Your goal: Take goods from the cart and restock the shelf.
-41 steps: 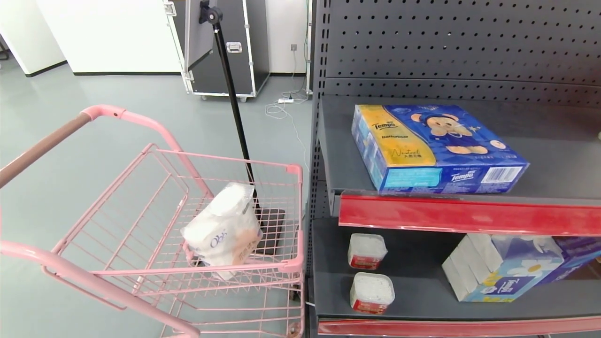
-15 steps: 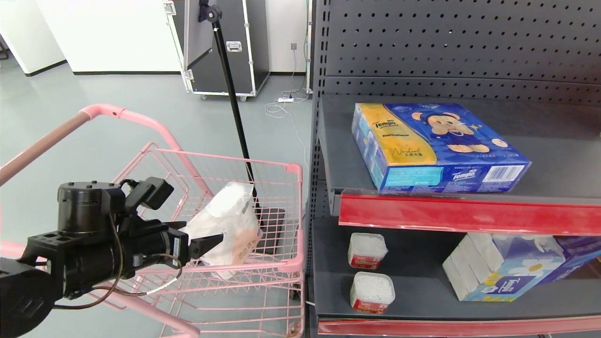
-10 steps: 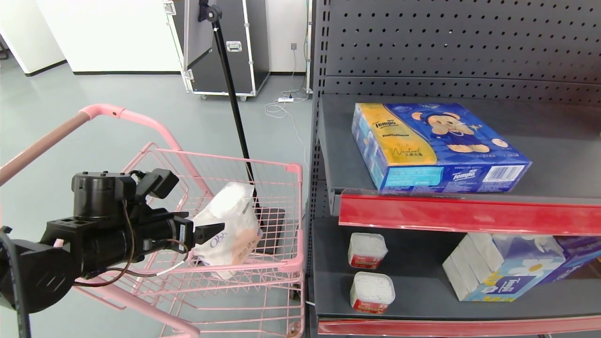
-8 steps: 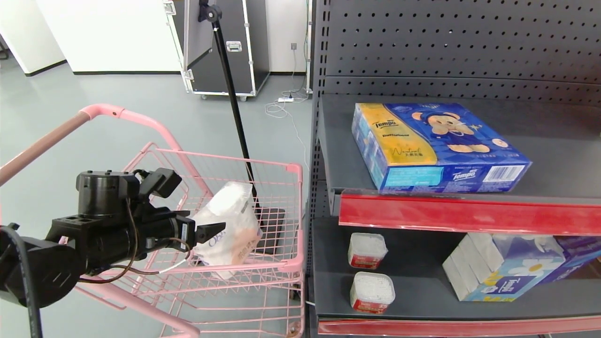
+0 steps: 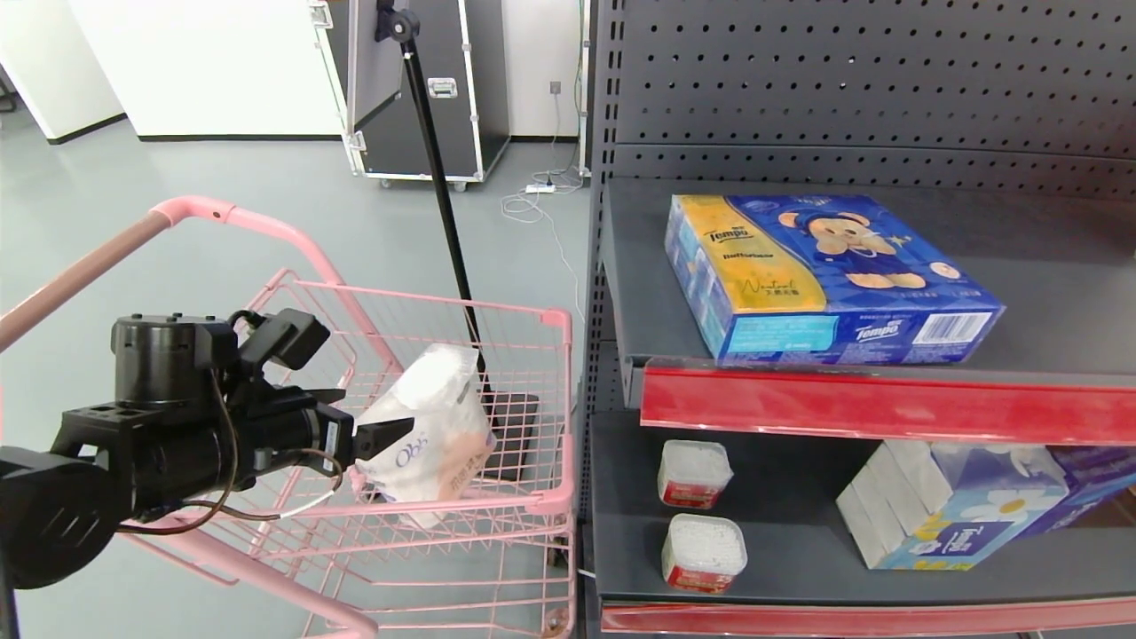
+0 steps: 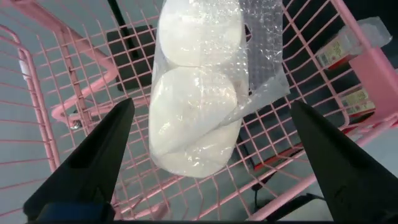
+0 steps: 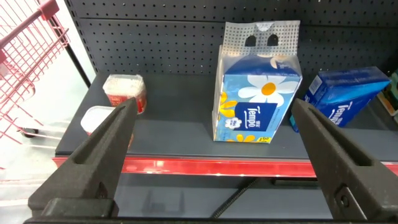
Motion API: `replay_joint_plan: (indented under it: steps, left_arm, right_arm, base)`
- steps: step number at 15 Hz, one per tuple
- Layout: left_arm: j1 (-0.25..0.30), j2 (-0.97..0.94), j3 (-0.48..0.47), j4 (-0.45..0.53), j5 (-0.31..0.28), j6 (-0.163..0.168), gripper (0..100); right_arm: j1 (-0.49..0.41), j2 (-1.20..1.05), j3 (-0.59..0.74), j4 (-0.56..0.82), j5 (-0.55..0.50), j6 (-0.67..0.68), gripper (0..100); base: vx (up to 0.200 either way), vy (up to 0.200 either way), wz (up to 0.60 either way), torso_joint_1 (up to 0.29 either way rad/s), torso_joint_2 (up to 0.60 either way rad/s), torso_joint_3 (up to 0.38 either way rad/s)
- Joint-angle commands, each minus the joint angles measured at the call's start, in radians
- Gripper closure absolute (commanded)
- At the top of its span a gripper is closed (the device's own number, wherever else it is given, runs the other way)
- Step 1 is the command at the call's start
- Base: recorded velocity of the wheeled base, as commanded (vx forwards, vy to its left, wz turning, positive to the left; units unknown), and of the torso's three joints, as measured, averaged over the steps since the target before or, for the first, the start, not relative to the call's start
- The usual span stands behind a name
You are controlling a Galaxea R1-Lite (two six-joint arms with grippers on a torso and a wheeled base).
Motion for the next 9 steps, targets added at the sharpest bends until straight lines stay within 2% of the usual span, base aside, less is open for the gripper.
replay_joint_plan:
  steps: [1, 2, 5, 6, 9]
  left_arm:
    - [0.009, -0.043, -0.003, 0.025, -0.001, 0.044, 0]
    - [0.017, -0.043, -0.005, 0.039, -0.001, 0.100, 0]
    - [0.015, 0.010, -0.012, 0.041, -0.004, 0.172, 0]
    - [0.015, 0.037, -0.023, 0.041, -0.004, 0.186, 0]
    - [0.009, 0.090, -0.060, 0.045, -0.006, 0.188, 0]
  right_arm:
    - [0.000, 0.000, 0.000, 0.000, 0.000, 0.000, 0]
    - [0.000, 0.000, 0.000, 0.000, 0.000, 0.000, 0]
    - [0.001, 0.000, 0.000, 0.000, 0.000, 0.002, 0]
    - [0.001, 0.000, 0.000, 0.000, 0.000, 0.002, 0]
    - [0.001, 0.000, 0.000, 0.000, 0.000, 0.000, 0]
  base:
    - [0.000, 0.000, 0.00, 0.000, 0.00, 0.000]
    - [0.000, 0.000, 0.00, 0.000, 0.00, 0.000]
    - [0.000, 0.000, 0.00, 0.000, 0.00, 0.000]
    - [0.000, 0.000, 0.00, 0.000, 0.00, 0.000]
    - [0.000, 0.000, 0.00, 0.000, 0.00, 0.000]
